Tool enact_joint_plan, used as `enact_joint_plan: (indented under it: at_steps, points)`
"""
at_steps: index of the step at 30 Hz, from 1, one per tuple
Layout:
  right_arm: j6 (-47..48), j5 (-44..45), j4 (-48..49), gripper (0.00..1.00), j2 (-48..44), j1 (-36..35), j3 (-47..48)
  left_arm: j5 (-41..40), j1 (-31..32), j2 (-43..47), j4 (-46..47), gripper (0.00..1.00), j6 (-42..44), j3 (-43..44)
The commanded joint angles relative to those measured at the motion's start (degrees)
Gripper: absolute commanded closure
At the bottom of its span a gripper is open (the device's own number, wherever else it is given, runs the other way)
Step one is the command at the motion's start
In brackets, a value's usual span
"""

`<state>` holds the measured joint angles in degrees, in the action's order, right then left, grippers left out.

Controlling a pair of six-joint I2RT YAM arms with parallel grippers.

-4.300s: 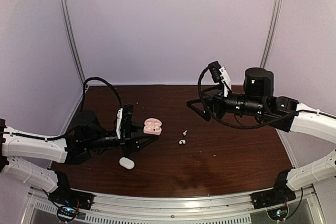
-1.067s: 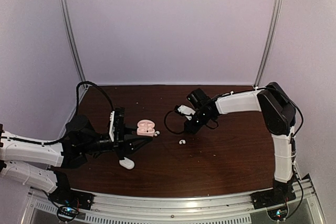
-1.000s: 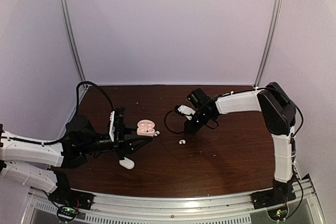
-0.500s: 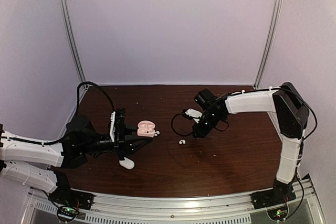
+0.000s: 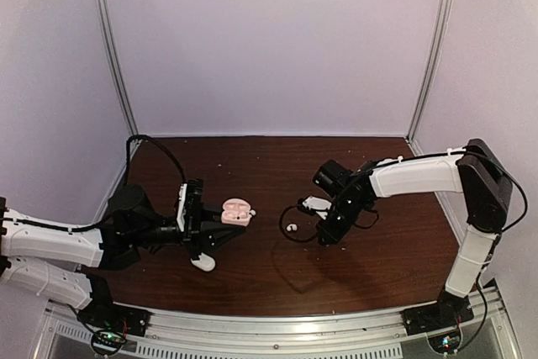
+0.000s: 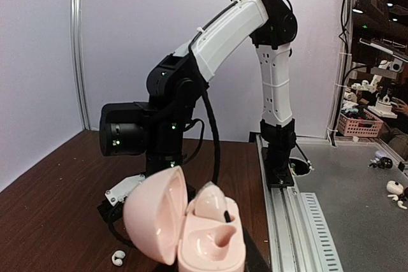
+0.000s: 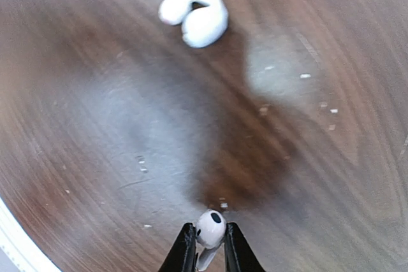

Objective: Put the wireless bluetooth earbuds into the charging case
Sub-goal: Move the left earbud to the center of the board.

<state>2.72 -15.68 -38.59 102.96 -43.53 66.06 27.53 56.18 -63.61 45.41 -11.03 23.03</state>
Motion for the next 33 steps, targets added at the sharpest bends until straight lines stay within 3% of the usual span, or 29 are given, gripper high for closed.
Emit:
enact_joint_plan:
  at_steps: [1, 9, 13, 16, 21, 33]
  points:
    - [-2.3, -0.1, -1.2, 0.83, 0.8, -2.1, -0.2, 1.8, -0.4, 1.2, 0.2, 1.00, 4.2, 0.4]
    - [-5.5, -0.1, -0.5, 0.81, 3.3, -3.1, 3.0, 1.2, -0.4, 1.8, -0.7, 1.00, 4.3, 0.4]
    - [-6.0, -0.5, 0.0, 0.72, 5.0, -3.2, 4.7, 0.8, -0.4, 1.7, -1.1, 1.00, 4.4, 0.7]
    - [-6.1, -0.8, 0.1, 0.56, 5.8, -3.2, 5.6, 0.5, -0.4, 1.8, -1.3, 1.00, 4.3, 0.9]
    - [-6.0, -1.2, 0.2, 0.50, 3.1, -3.2, 6.4, 0.2, -0.4, 2.2, -1.3, 1.00, 4.0, 0.8]
    - [-7.4, 10.2, -0.8, 0.54, -7.4, -0.9, -2.3, -0.7, -0.4, 3.1, -1.3, 1.00, 3.4, 0.5]
